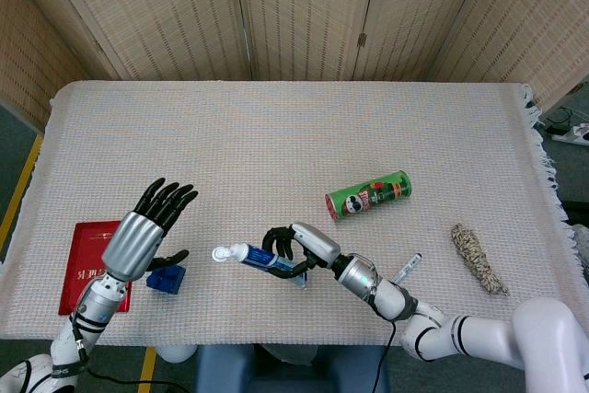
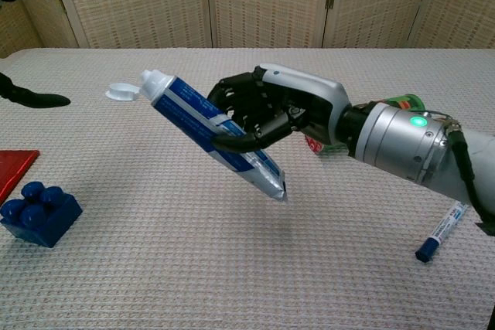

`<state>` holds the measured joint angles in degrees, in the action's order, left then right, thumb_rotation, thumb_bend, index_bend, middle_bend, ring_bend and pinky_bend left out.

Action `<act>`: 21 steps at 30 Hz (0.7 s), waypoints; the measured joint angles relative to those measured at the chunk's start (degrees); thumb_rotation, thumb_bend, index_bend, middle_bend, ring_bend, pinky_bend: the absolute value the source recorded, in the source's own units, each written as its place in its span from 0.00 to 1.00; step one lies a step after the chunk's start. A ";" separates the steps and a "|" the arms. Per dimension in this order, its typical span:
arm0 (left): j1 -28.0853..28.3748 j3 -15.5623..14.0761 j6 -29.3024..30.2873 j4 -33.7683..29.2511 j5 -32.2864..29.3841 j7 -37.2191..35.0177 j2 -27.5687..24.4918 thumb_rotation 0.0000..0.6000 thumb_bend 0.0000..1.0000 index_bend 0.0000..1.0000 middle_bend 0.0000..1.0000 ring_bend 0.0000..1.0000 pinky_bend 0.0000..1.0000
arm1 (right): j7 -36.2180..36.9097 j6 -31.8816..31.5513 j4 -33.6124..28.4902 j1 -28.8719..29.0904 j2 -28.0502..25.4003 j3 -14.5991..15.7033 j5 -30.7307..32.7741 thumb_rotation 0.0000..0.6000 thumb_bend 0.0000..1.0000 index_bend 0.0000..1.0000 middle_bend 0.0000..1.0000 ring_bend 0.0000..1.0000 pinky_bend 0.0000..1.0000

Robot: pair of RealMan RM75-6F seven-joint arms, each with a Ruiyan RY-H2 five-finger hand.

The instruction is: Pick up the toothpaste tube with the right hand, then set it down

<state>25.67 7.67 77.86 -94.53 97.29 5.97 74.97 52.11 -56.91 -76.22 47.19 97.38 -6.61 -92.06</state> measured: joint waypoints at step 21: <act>2.87 -0.90 0.80 -0.23 2.17 -0.69 5.04 1.00 0.19 0.00 0.13 0.11 0.00 | -3.47 0.16 -1.01 1.56 1.81 -0.54 2.19 1.00 0.74 0.71 0.59 0.68 0.63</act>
<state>28.54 6.76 78.67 -94.76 99.46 5.28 80.01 48.64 -56.75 -77.22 48.75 99.19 -7.14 -89.86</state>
